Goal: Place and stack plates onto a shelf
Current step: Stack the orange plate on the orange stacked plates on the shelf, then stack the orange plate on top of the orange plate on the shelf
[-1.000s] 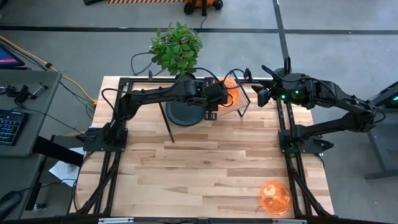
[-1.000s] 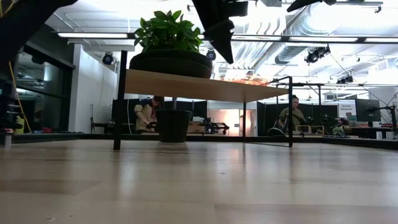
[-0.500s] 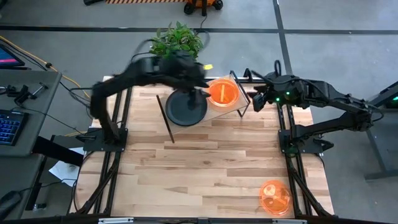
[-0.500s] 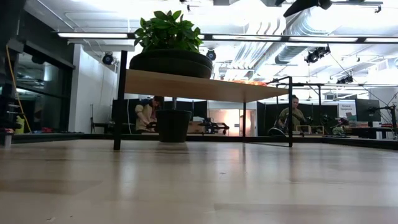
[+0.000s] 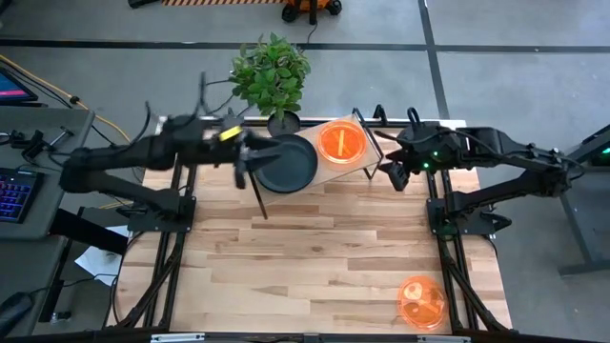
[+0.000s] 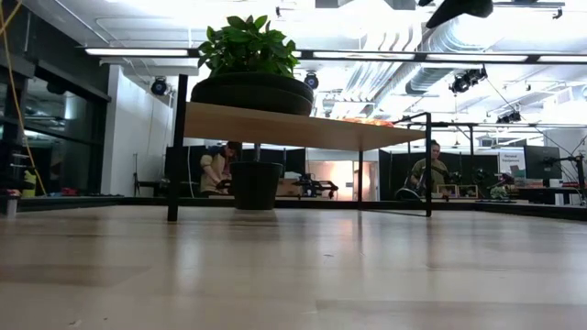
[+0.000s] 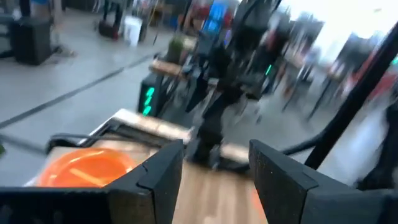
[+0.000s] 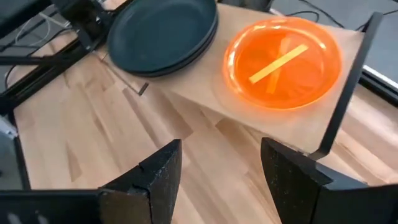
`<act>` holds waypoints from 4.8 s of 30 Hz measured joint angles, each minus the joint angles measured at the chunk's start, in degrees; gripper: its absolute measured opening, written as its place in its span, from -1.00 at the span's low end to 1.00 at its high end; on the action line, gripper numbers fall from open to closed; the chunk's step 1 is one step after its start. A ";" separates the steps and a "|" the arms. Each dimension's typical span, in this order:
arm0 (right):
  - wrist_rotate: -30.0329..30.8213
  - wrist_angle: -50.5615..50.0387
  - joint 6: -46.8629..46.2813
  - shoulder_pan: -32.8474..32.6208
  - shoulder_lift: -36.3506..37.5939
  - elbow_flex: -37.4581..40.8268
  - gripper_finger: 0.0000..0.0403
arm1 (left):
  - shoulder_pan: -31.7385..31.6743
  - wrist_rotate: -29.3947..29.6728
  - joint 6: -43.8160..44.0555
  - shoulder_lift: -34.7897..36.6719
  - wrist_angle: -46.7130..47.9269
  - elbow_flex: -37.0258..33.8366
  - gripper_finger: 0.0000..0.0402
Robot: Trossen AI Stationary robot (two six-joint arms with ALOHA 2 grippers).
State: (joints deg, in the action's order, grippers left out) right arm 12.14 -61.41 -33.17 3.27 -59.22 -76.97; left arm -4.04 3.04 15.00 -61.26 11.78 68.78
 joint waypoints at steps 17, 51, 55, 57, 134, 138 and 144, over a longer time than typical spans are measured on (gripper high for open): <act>-23.90 -1.15 -29.00 -27.04 -1.17 21.72 0.00 | 1.21 3.59 5.58 21.02 -22.64 -25.70 -0.14; -26.15 36.41 -65.71 -55.45 -14.28 51.29 0.00 | 1.17 5.68 4.88 21.14 -22.28 -25.73 -0.14; -26.29 35.65 -65.79 -55.47 -15.31 50.45 -0.14 | 1.17 6.31 4.88 21.14 -22.33 -25.73 -0.14; -26.34 35.31 -66.10 -55.48 -15.32 50.31 -0.32 | 1.17 6.34 4.88 21.14 -22.33 -25.73 -0.14; 12.89 72.76 -72.43 -46.60 -41.84 41.13 -0.98 | 1.17 6.54 7.40 21.14 -22.08 -25.73 -0.14; 13.02 79.75 -72.22 -46.11 -38.63 45.08 -0.99 | 1.17 6.54 7.38 21.14 -22.08 -25.73 -0.14; 17.69 98.44 -67.54 -44.88 -34.31 53.76 -1.00 | 1.17 6.54 7.38 21.14 -22.01 -25.73 -0.14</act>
State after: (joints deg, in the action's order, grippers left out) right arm 29.83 37.04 -100.70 -41.61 -93.53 -23.21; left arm -2.87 9.58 22.37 -40.12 -10.23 43.05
